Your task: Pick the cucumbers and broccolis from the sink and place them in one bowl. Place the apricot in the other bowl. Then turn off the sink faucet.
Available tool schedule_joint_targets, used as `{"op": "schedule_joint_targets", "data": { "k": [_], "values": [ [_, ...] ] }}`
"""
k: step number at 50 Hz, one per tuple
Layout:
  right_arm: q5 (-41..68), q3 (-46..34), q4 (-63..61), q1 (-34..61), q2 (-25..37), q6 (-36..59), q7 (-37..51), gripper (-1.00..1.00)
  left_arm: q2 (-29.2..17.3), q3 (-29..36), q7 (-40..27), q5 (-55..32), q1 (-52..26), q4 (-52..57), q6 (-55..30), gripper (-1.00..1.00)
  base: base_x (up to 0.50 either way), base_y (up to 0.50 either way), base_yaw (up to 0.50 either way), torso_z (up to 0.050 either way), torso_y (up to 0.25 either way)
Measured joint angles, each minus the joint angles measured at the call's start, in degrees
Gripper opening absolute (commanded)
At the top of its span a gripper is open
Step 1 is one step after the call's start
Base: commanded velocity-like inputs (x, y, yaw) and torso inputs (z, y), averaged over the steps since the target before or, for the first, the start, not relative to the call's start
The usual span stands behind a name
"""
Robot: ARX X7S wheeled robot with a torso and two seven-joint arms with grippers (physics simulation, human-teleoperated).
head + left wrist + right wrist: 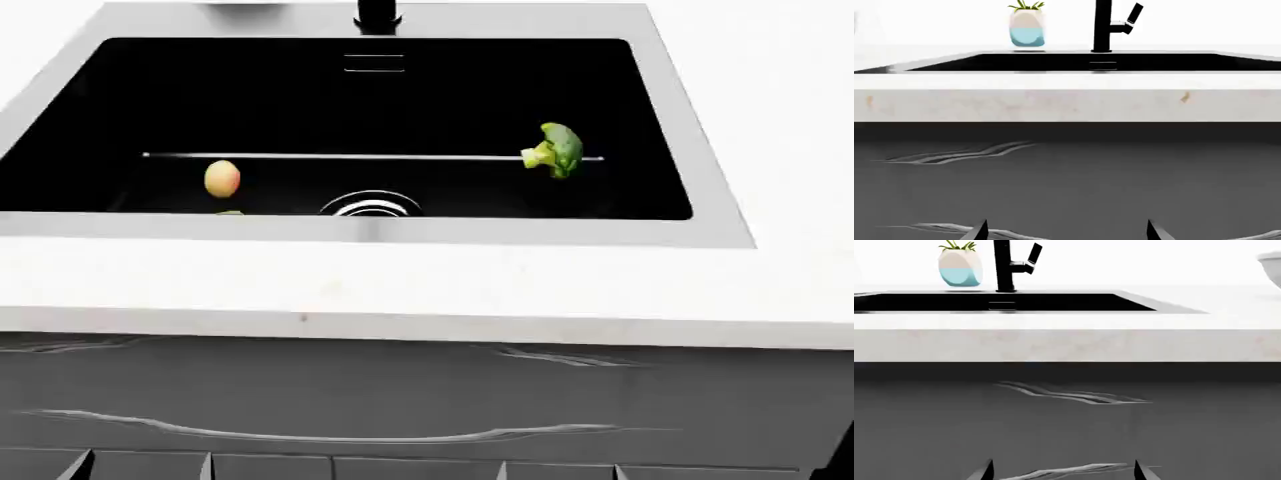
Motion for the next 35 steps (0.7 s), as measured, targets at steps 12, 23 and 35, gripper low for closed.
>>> {"op": "schedule_joint_targets", "data": {
  "k": [12,23,35],
  "values": [
    [1.2,-1.7,0.1,0.2,1.3,0.1,1.8,1.00,-1.4,1.5,-1.7,-1.4,-0.3,-0.2,-0.6,1.00,0.00,0.00,0.00,0.000,0.000],
    [1.8,-3.0,-0.9,0.2,2.3,0.9,2.7,1.00,-2.4,2.4,-3.5,-1.3,0.2,2.0,-1.4,1.00,0.00,0.00,0.00,0.018,0.023],
    [1.6,-5.0,-8.9,-1.9,4.4,6.2,4.3,1.00,-4.0,4.0,-4.8,-2.9,5.5,16.4,-6.3,1.00,0.00,0.25,0.00,0.050,0.067]
  ]
}}
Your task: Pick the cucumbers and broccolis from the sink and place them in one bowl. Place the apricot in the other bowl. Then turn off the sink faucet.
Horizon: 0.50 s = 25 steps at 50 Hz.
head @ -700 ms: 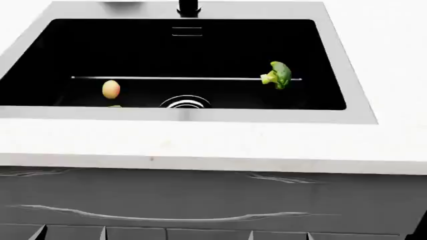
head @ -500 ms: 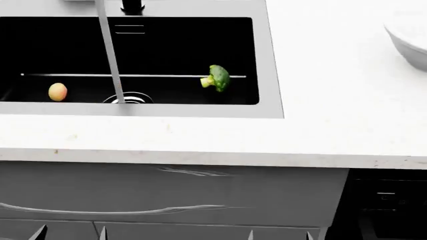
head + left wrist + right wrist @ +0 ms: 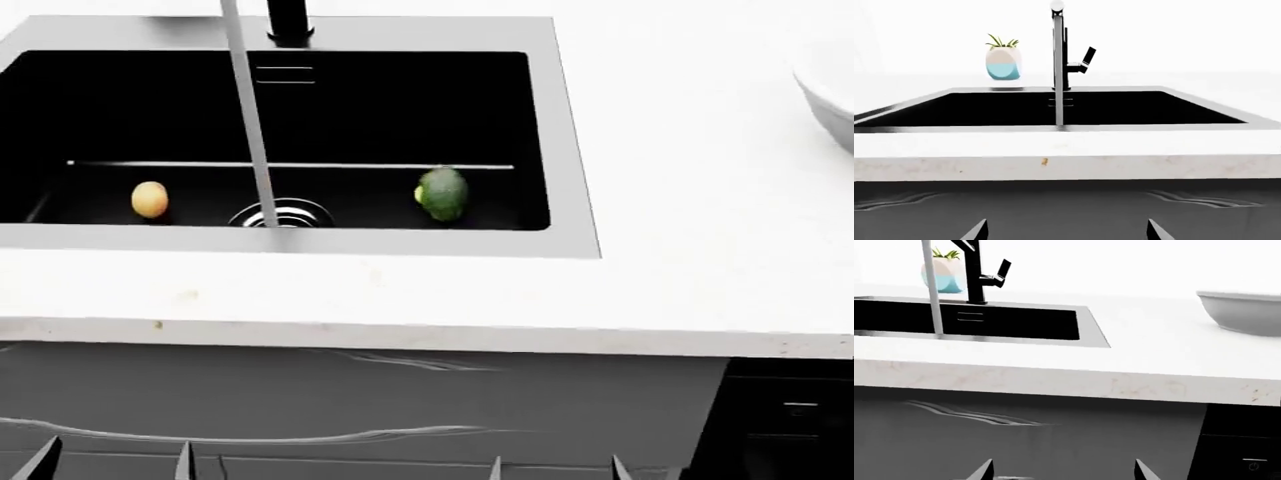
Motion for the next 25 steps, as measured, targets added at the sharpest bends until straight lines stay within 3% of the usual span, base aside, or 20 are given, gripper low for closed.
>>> {"op": "schedule_joint_targets", "data": {
  "k": [11,25],
  "values": [
    [-0.5,-1.8,-7.9,-2.0,1.3,5.0,1.2,1.00,-1.6,0.7,-1.1,-1.6,4.0,8.7,-3.2,1.00,0.00,0.50,0.00,0.050,0.069],
    [0.2,-3.1,-11.8,-2.7,2.3,7.5,2.3,1.00,-3.1,1.4,-2.4,-2.8,5.3,12.1,-6.1,1.00,0.00,0.50,0.00,0.050,0.068]
  ]
}}
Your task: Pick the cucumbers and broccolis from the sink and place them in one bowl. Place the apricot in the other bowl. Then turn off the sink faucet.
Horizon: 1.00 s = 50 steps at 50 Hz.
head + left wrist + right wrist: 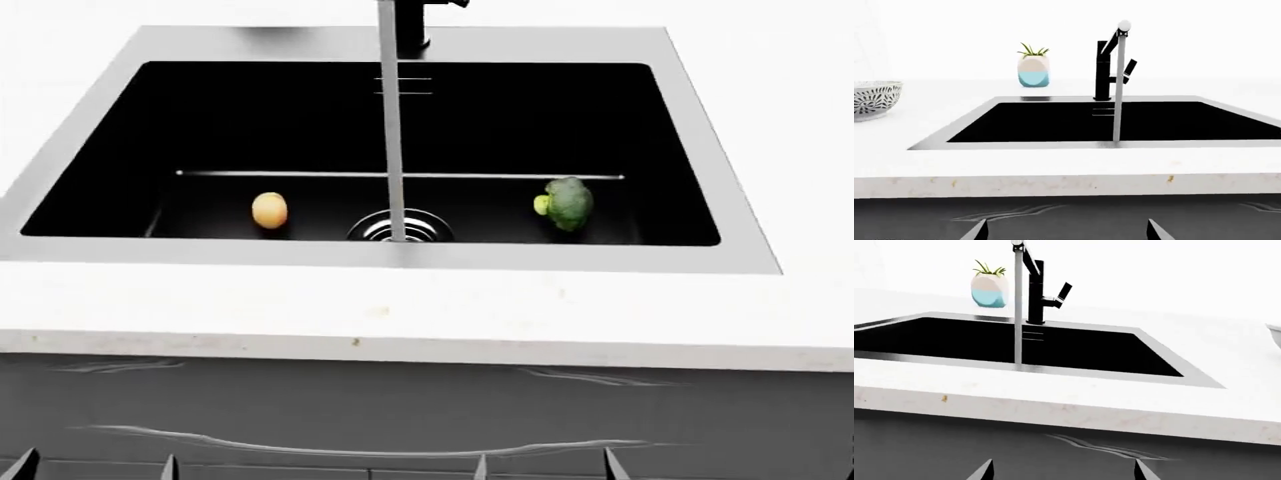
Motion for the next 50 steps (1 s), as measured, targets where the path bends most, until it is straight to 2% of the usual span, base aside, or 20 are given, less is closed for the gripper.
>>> {"op": "schedule_joint_targets", "data": {
  "k": [6,10,15,26,37,50],
  "values": [
    [0.5,-0.3,-1.1,0.1,0.3,1.1,0.5,1.00,-0.6,0.2,-0.5,-0.4,-0.2,0.7,-1.3,1.00,0.00,0.42,0.00,0.050,0.068],
    [0.6,-0.6,-4.2,1.5,0.9,6.0,0.7,1.00,-1.5,0.0,-0.8,-1.2,-2.0,2.4,-5.5,1.00,0.00,0.00,0.00,0.050,0.069],
    [-0.1,-1.4,-11.3,7.2,2.7,17.9,0.1,1.00,-3.0,-1.4,-0.6,-4.1,-7.3,6.1,-15.3,1.00,0.00,0.00,0.00,0.050,0.068],
    [-0.9,-3.8,-23.4,28.3,6.4,46.2,-3.0,1.00,-6.3,-6.9,-1.2,-11.6,-22.9,15.2,-38.6,1.00,0.02,0.00,0.00,0.050,0.068],
    [-0.7,-5.5,-28.1,46.1,9.6,63.4,-5.9,1.00,-8.1,-10.5,-1.9,-17.3,-39.0,18.7,-57.4,1.00,0.50,0.00,0.00,0.050,0.070],
    [-0.3,-7.7,-30.3,56.5,11.7,72.7,-7.0,1.00,-9.2,-10.6,-2.9,-20.0,-48.4,18.9,-67.6,1.00,0.50,0.00,0.00,0.050,0.073]
  ]
}}
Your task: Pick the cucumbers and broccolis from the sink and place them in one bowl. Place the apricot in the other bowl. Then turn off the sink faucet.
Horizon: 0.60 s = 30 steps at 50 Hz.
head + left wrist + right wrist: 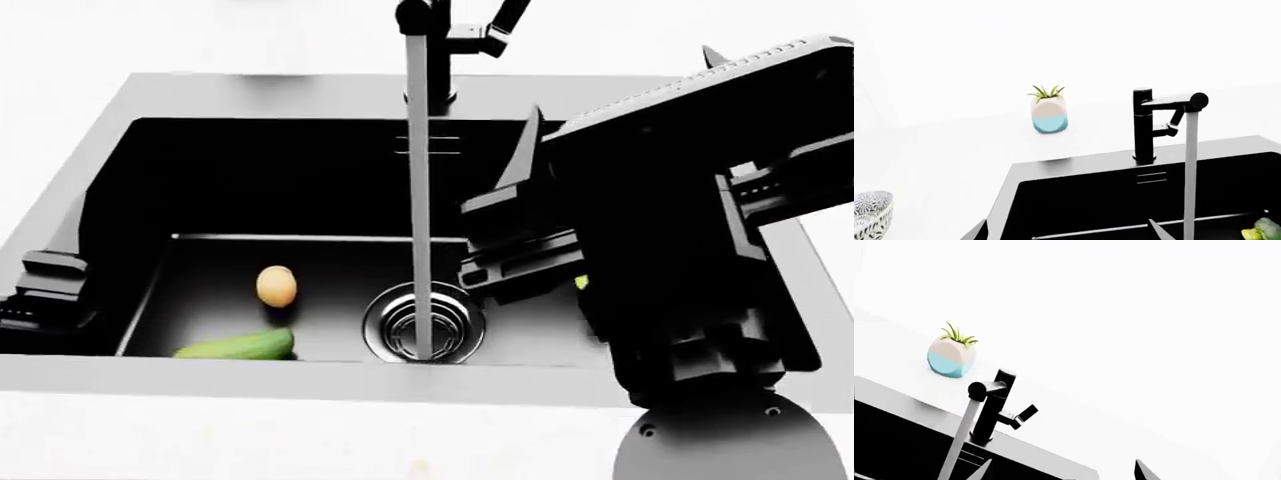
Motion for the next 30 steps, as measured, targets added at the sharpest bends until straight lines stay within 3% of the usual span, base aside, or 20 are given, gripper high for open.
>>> {"op": "schedule_joint_targets", "data": {
  "k": [24,30],
  "values": [
    [5.3,2.0,-1.6,3.0,2.1,3.5,2.0,1.00,-0.6,0.7,-1.1,-2.1,-4.9,-1.5,-5.4,1.00,0.50,0.00,0.00,0.050,0.082],
    [15.1,5.0,1.2,2.0,3.7,3.6,7.9,1.00,-1.0,1.5,-1.3,-2.4,-5.2,-3.7,-6.1,1.00,0.04,0.00,0.00,0.001,0.000]
  ]
}}
